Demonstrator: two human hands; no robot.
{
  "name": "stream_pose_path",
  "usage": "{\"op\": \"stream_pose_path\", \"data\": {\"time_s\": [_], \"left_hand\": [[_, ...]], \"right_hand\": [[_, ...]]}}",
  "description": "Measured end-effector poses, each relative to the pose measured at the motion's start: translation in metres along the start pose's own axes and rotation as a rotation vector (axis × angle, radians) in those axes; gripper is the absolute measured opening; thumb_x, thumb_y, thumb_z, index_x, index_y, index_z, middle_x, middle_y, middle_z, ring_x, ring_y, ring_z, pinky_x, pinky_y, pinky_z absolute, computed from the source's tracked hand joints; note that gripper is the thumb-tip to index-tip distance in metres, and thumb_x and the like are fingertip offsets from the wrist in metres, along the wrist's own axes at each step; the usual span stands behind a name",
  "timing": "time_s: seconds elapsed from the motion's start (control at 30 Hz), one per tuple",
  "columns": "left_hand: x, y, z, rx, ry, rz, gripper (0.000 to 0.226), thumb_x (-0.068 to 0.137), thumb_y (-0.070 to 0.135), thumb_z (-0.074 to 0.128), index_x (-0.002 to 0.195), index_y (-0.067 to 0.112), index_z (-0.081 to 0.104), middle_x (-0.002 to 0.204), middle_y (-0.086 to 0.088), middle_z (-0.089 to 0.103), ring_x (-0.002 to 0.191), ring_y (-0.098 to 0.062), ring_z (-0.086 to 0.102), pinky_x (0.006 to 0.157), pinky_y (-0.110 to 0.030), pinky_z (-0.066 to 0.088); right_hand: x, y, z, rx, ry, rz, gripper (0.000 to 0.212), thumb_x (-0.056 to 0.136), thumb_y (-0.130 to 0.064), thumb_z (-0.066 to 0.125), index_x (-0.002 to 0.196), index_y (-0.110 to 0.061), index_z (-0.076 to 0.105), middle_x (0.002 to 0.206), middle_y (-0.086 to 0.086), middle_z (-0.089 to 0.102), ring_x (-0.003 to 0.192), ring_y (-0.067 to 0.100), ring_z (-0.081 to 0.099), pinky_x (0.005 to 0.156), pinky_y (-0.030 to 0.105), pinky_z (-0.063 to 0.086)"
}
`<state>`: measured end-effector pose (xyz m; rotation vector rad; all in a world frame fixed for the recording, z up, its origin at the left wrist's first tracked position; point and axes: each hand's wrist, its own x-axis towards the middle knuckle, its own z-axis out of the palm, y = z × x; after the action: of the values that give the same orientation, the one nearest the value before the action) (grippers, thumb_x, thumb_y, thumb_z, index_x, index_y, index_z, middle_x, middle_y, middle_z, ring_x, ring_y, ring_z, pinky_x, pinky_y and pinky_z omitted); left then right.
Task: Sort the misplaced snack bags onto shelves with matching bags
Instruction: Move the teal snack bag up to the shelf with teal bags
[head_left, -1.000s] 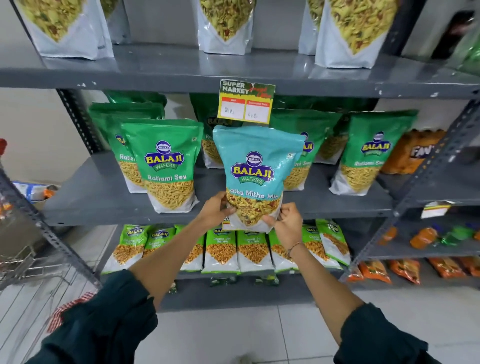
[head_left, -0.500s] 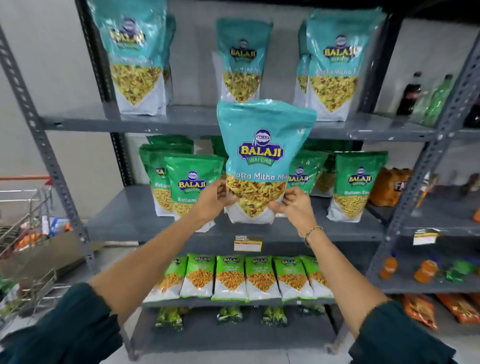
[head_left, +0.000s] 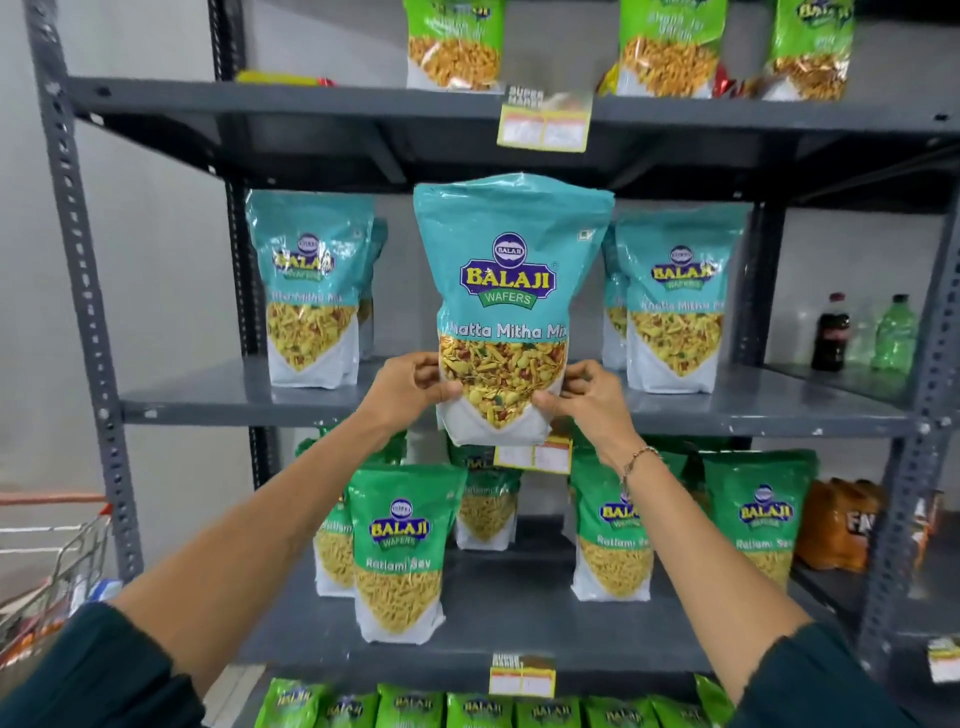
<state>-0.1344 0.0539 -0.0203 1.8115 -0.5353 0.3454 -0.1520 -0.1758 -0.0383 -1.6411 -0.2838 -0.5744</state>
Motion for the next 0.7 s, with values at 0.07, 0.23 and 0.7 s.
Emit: {"op": "stream_pose_path", "data": {"time_s": [0.07,0.23,0.7], "left_hand": [[0.018,0.003,-0.002,-0.002,0.019,0.017,0.034,0.078,0.007,0.069,0.11,0.006,0.06,0.1,-0.001,0.067,0.088,-0.007,0.062,0.076,-0.014,0.049],[0.076,-0.008,0.003,0.057,0.072,0.065,0.034,0.08,0.011,0.068,0.113,0.009,0.062,0.107,-0.003,0.067,0.096,-0.012,0.062,0.086,-0.023,0.047],[0.164,-0.062,0.032,0.065,0.07,-0.051,0.034,0.083,0.012,0.064,0.115,0.005,0.059,0.119,-0.011,0.067,0.103,-0.019,0.062,0.097,-0.038,0.049]], "right_hand": [[0.017,-0.004,0.003,0.001,0.024,-0.009,0.033,0.062,-0.006,0.081,0.079,-0.015,0.053,0.081,0.0,0.067,0.077,0.013,0.065,0.065,0.02,0.053],[0.074,0.005,0.007,-0.004,0.049,-0.006,0.035,0.064,-0.007,0.08,0.086,-0.009,0.053,0.081,-0.003,0.066,0.076,0.006,0.062,0.059,0.013,0.051],[0.169,0.062,0.002,-0.111,0.013,0.138,0.049,0.06,-0.009,0.083,0.1,-0.001,0.056,0.103,0.014,0.067,0.1,0.026,0.062,0.087,0.04,0.053]]}}
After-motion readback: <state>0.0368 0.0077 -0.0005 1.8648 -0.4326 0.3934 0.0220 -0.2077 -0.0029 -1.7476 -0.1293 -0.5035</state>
